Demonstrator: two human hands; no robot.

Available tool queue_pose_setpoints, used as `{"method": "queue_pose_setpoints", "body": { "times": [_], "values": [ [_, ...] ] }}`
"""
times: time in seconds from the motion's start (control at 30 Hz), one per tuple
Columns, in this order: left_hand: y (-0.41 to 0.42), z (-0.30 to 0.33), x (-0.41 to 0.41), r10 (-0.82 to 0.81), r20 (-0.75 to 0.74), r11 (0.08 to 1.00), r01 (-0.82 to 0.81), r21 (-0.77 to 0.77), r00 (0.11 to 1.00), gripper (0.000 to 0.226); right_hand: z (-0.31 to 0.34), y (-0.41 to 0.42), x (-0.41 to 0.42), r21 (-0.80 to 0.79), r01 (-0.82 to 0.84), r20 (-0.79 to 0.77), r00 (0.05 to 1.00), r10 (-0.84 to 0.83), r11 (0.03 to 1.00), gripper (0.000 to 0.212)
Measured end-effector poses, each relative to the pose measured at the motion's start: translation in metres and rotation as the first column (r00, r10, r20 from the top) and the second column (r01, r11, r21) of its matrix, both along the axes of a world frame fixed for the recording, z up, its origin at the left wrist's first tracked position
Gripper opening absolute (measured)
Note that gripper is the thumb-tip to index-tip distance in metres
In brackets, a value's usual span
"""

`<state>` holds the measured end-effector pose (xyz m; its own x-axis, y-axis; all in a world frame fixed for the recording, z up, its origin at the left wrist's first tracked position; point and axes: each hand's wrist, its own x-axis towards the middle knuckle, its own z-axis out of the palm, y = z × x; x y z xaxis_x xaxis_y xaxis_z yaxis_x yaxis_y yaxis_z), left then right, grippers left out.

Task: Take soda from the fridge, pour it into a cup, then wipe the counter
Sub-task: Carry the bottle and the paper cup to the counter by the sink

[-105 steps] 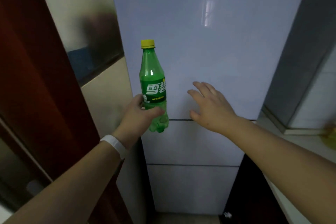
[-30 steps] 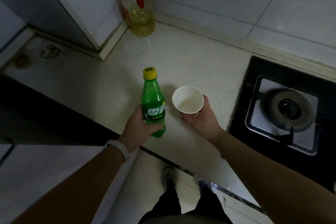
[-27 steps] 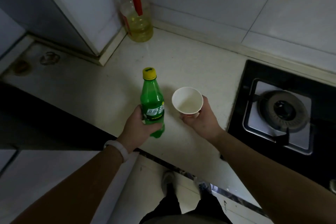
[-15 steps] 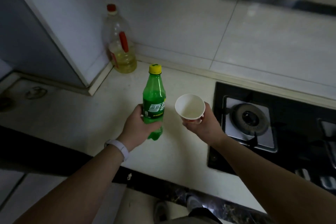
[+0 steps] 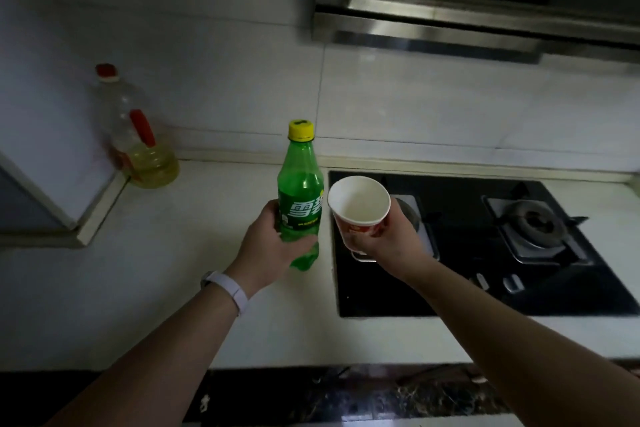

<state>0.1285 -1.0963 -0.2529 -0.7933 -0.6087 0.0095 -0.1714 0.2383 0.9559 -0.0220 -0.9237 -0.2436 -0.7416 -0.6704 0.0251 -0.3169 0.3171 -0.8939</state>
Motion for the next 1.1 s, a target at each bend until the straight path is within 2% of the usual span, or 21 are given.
{"method": "queue_pose_setpoints", "body": {
  "times": [0.17, 0.37, 0.63, 0.77, 0.9, 1.1],
  "values": [
    [0.041, 0.008, -0.029, -0.105, 0.008, 0.99, 0.105, -0.091, 0.994, 0.057, 0.009, 0.058, -0.01, -0.044, 0.117, -0.001, 0.993, -0.118, 0.992, 0.071],
    [0.113, 0.02, -0.07, -0.257, 0.077, 0.946, 0.267, -0.185, 0.963, 0.06, 0.01, 0.15, -0.029, -0.035, 0.269, 0.03, 0.963, -0.268, 0.962, 0.075],
    [0.246, 0.033, -0.131, -0.453, 0.084, 0.878, 0.46, -0.134, 0.888, 0.057, 0.016, 0.304, -0.052, -0.063, 0.446, 0.065, 0.895, -0.442, 0.893, 0.076],
    [0.311, 0.034, -0.156, -0.514, 0.1, 0.843, 0.523, -0.126, 0.852, 0.06, 0.01, 0.371, -0.053, -0.079, 0.534, 0.084, 0.845, -0.528, 0.842, 0.078],
    [0.381, 0.032, -0.179, -0.57, 0.117, 0.806, 0.581, -0.11, 0.813, 0.059, 0.003, 0.439, -0.054, -0.095, 0.631, 0.062, 0.776, -0.628, 0.77, 0.07],
    [0.471, 0.032, -0.211, -0.647, 0.087, 0.755, 0.652, -0.061, 0.757, 0.063, 0.014, 0.528, -0.05, -0.147, 0.711, 0.044, 0.699, -0.713, 0.688, 0.076]
  ]
}}
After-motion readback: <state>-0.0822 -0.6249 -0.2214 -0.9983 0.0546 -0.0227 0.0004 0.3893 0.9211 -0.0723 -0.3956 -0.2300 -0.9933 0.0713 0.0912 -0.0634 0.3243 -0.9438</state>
